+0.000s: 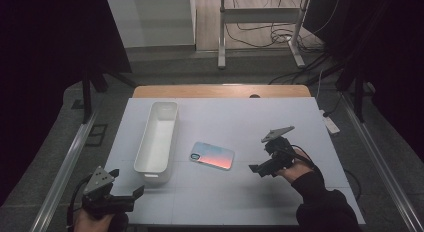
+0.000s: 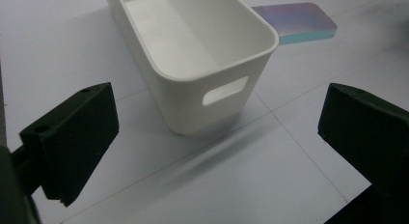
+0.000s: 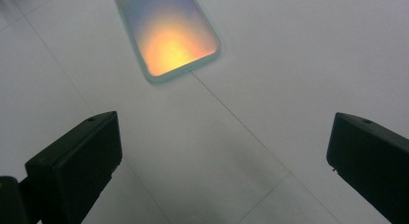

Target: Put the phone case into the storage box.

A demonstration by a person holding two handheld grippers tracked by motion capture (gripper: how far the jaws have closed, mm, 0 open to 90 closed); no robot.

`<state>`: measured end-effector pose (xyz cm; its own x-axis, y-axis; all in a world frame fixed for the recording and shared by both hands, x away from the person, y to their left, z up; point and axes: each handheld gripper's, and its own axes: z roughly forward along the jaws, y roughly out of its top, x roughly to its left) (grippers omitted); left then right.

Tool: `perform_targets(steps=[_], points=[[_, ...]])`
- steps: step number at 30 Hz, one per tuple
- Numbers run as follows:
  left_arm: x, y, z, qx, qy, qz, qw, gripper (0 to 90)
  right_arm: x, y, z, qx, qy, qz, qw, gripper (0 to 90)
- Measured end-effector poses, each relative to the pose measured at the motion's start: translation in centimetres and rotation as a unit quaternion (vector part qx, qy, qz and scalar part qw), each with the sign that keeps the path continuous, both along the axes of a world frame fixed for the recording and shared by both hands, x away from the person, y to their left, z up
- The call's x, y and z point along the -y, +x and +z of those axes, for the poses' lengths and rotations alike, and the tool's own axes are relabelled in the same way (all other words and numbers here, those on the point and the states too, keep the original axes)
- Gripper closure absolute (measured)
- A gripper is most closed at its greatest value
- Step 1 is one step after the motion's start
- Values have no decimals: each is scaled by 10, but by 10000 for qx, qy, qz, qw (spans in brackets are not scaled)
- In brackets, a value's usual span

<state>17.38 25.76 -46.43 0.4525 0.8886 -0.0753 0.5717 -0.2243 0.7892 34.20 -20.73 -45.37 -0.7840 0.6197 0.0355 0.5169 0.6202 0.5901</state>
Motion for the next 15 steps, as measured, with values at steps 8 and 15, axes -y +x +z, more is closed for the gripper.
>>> perform_targets(steps=[8, 15], points=[[0, 0, 0, 5, -11, 4, 10000, 11, -14, 7, -1, -17, -65, 65, 10000, 0], [0, 0, 0, 7, -18, 1, 10000, 12, -28, 13, -3, -72, -116, 194, 9997, 0]])
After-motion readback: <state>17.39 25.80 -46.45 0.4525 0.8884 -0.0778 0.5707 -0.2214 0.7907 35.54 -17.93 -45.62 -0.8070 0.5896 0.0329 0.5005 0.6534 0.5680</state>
